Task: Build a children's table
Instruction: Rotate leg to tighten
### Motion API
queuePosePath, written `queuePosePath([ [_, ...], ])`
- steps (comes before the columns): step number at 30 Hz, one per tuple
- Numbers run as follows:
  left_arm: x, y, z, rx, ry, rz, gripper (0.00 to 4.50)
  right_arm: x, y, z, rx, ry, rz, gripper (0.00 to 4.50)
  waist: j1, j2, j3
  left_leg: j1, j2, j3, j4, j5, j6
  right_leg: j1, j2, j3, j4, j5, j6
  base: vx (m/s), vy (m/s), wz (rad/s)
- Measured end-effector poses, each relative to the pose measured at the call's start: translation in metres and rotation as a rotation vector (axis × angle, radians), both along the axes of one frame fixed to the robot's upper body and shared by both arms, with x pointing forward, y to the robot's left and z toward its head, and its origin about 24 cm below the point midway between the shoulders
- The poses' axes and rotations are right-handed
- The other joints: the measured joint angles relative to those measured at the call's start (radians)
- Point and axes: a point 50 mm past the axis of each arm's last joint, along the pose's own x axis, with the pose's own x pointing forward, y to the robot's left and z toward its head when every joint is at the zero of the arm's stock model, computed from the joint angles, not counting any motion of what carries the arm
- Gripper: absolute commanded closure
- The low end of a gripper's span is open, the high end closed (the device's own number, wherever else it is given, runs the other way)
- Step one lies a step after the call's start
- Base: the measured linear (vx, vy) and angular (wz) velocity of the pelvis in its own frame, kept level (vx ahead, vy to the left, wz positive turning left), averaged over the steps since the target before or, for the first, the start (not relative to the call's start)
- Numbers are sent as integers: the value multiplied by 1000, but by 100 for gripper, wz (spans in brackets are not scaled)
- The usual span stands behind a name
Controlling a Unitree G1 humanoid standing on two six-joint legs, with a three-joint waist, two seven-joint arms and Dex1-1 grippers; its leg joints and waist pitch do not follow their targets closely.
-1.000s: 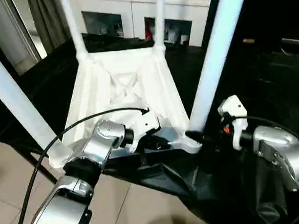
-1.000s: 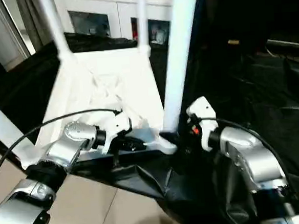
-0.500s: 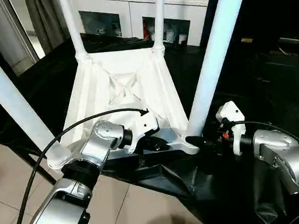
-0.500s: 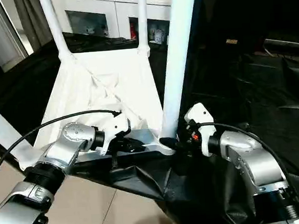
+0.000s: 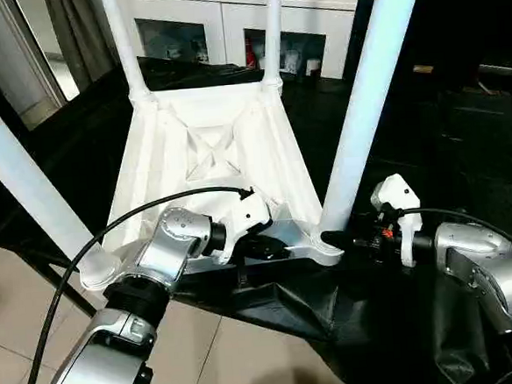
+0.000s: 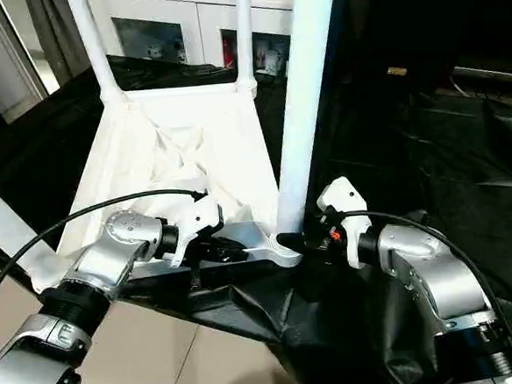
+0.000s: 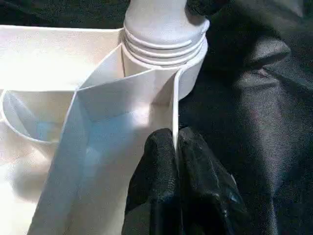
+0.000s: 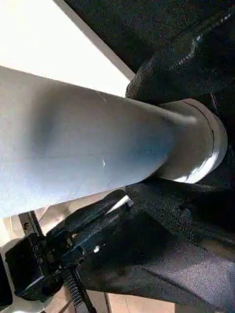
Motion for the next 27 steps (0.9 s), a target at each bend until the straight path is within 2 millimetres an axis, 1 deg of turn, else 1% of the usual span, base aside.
queuePosePath([
  [4, 0, -1, -1, 1, 2, 14, 450, 0, 0, -1, 3, 1, -10, 256, 0, 0, 0, 0, 0, 0, 1, 0, 0, 0, 0, 0, 0, 2, -2, 0, 0, 0],
  [6, 2, -2, -1, 5, -6, 35, 450, 1, 2, -4, 8, -2, -44, 256, -1, 0, 0, 0, 0, 0, 1, 0, 0, 1, 0, 0, 0, 2, -3, 0, 0, 0],
  [9, 12, -16, -4, 16, -28, 148, 450, 15, 6, -13, 30, -11, -238, 256, -9, -3, -1, 0, 0, 0, 3, 0, 0, 3, 0, 1, 0, 0, 1, 0, 0, 0],
  [10, 15, -23, -4, 20, -39, 198, 450, 21, 9, -15, 35, -16, -314, 257, -15, -4, -2, 1, 0, 0, 4, 0, 0, 4, 0, 1, 0, 0, 1, 0, 0, 0],
  [12, 19, -31, -5, 25, -48, 254, 450, 27, 11, -16, 32, -27, -400, 257, -18, -4, -3, 2, -1, 0, 4, 0, 0, 5, 0, 1, 0, 0, 1, 0, 0, 0],
  [13, 21, -38, -5, 25, -53, 298, 450, 32, 17, -18, 49, -28, -482, 257, -22, -6, -3, 3, -1, -1, 4, 0, 0, 6, 0, 1, 0, 0, 1, 0, 0, 0],
  [14, 23, -40, -5, 27, -56, 323, 450, 35, 21, -18, 49, -37, -522, 257, -26, -5, -3, 2, -1, -1, 3, 0, -1, 5, 0, 1, 0, 0, 1, 0, 0, 0],
  [16, 25, -49, -5, 26, -66, 363, 450, 41, 31, -19, 79, -31, -620, 257, -30, -6, -3, 3, -1, -1, 3, 0, -1, 6, 0, 1, 0, 0, 1, 0, 0, 0],
  [19, 27, -57, -4, 31, -84, 399, 450, 46, 38, -18, 76, -49, -706, 257, -32, -6, -3, 2, -1, -1, 2, 0, -1, 5, 0, 0, -1, 0, 2, 0, 0, 0],
  [23, 28, -59, -3, 33, -96, 402, 450, 48, 40, -18, 69, -77, -726, 257, -31, -5, -3, 1, -1, -1, 1, 0, 0, 5, 0, 0, -2, 0, 2, 0, 0, 0],
  [24, 28, -59, -3, 33, -97, 401, 450, 48, 40, -18, 70, -79, -726, 201, -31, -5, -3, 1, -1, -1, 0, 0, 0, 5, 0, 0, -2, 0, 2, 0, 0, 0],
  [25, 28, -59, -3, 32, -97, 400, 450, 48, 40, -18, 72, -79, -726, 187, -31, -5, -3, 1, -1, -1, 0, 0, 0, 5, 0, 0, -1, 0, 2, 0, 0, 0],
  [27, 28, -58, -4, 33, -100, 400, 450, 47, 41, -18, 81, -77, -717, 181, -32, -5, -3, 2, -1, -1, 0, 0, 0, 5, 0, 0, -1, 0, 2, 0, 0, 0],
])
